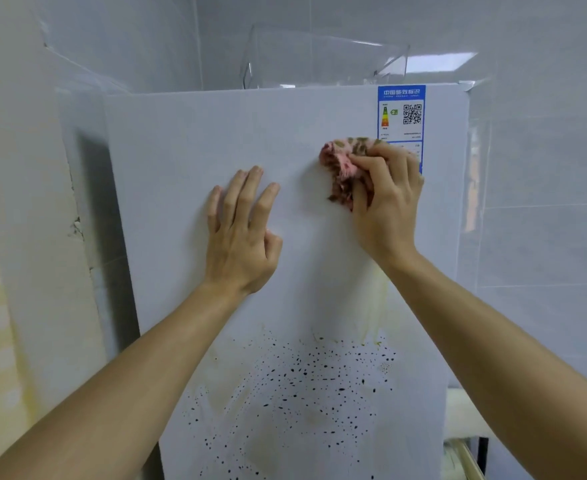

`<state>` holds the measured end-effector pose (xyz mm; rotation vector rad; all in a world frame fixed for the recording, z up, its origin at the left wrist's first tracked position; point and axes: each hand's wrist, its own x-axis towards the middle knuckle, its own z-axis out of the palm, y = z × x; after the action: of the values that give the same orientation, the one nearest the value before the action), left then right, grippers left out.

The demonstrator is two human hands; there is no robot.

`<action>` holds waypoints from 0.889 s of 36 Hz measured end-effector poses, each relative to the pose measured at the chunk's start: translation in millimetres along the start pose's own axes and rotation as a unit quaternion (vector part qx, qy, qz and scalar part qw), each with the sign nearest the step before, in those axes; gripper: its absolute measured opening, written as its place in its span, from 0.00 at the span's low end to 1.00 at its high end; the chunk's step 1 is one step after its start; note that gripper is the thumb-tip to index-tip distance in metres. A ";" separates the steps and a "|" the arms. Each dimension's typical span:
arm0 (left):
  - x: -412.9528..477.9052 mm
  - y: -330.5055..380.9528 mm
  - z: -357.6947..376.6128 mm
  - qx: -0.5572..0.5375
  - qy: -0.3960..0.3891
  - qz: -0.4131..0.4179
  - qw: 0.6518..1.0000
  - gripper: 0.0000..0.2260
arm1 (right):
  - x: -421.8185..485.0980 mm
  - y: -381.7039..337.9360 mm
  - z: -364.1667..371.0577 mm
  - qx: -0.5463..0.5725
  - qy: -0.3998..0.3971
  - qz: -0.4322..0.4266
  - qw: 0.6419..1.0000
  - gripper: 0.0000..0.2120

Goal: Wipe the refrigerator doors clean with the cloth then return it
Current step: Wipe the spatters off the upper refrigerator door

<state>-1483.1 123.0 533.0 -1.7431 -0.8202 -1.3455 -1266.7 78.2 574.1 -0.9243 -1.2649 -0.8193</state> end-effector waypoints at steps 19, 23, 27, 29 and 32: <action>-4.6 18.0 5.5 0.006 0.000 0.000 1.000 0.29 | -66.2 73.1 -40.5 -0.071 -0.098 -0.183 0.976 0.16; -1.4 25.0 8.4 0.007 0.005 -0.014 1.000 0.30 | -12.9 65.3 -34.8 -0.064 -0.025 -0.062 0.996 0.16; -0.5 30.8 13.4 0.010 0.009 -0.021 1.000 0.32 | -30.5 58.8 -30.8 -0.061 -0.015 -0.023 0.998 0.15; 0.6 32.3 16.1 0.015 0.016 -0.027 0.999 0.32 | -69.9 61.6 -31.8 -0.064 -0.033 -0.050 0.996 0.16; -0.2 35.8 19.3 0.021 0.022 -0.034 0.999 0.31 | -146.0 72.2 -40.6 -0.064 -0.088 -0.105 0.989 0.21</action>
<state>-1443.6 122.0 523.3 -1.6610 -0.8833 -1.3963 -1204.1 72.3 418.5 -0.9946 -1.4948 -1.0103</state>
